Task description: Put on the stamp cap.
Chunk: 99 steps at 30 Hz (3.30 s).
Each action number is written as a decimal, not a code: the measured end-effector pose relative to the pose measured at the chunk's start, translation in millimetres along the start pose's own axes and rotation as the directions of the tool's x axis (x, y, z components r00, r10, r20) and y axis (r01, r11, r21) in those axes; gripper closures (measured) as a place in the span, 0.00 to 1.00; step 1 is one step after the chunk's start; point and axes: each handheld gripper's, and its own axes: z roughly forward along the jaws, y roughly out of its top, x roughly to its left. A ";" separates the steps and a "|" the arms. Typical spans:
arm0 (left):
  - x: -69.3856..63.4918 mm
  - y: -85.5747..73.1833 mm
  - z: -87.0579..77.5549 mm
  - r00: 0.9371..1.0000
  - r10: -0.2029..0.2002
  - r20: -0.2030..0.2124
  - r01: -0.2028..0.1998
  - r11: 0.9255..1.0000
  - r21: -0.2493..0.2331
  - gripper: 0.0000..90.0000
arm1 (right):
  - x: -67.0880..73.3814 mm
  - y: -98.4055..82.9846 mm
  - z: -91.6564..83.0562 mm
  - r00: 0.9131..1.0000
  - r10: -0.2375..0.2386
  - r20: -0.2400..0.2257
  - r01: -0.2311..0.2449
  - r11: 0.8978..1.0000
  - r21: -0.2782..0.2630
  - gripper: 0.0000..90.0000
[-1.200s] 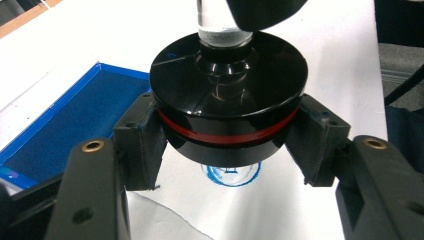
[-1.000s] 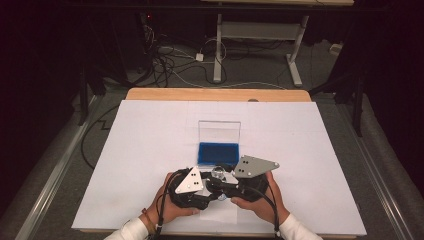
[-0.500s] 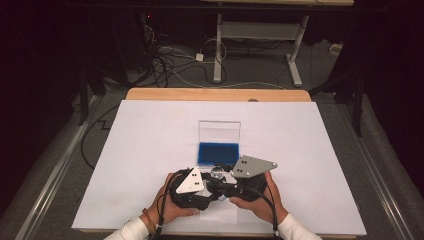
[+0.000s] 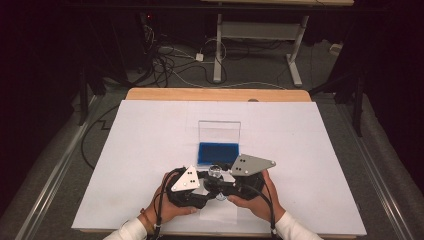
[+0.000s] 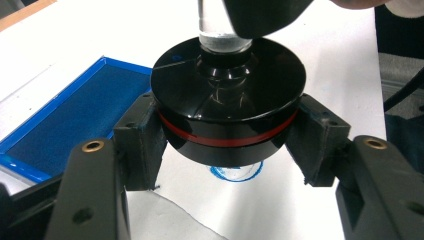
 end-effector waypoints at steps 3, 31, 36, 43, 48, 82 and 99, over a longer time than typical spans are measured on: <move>0.2 -0.2 -0.3 1.000 -0.004 0.000 0.004 1.000 0.001 0.40 | -1.5 -0.7 0.3 1.000 0.010 -0.006 -0.010 1.000 -0.007 0.63; 0.6 -3.8 -3.0 1.000 0.024 -0.020 -0.023 0.999 0.040 0.40 | -1.6 -3.9 4.4 1.000 0.008 -0.019 -0.008 1.000 0.018 0.63; 0.5 -5.0 -4.2 0.999 0.030 -0.023 -0.029 0.999 0.044 0.41 | -2.7 -4.7 5.4 0.999 0.011 -0.032 -0.010 1.000 0.025 0.64; -0.3 -5.1 -5.6 0.999 0.036 -0.022 -0.035 0.999 0.035 0.41 | -2.6 -4.7 3.4 0.999 0.014 -0.035 -0.013 1.000 0.018 0.64; 0.2 -6.0 -6.9 0.999 0.032 -0.016 -0.032 0.999 0.018 0.41 | -3.6 -5.0 2.8 0.999 0.025 -0.041 -0.024 1.000 0.018 0.64; 2.1 -7.4 -14.0 0.999 0.042 0.009 -0.042 0.999 -0.007 0.40 | -5.9 -7.2 0.3 0.996 0.058 -0.073 -0.059 0.998 -0.009 0.64; 2.2 -9.2 -9.9 0.999 0.050 0.008 -0.050 0.999 0.019 0.40 | -2.8 -8.7 2.6 0.998 0.041 -0.054 -0.040 0.999 0.015 0.64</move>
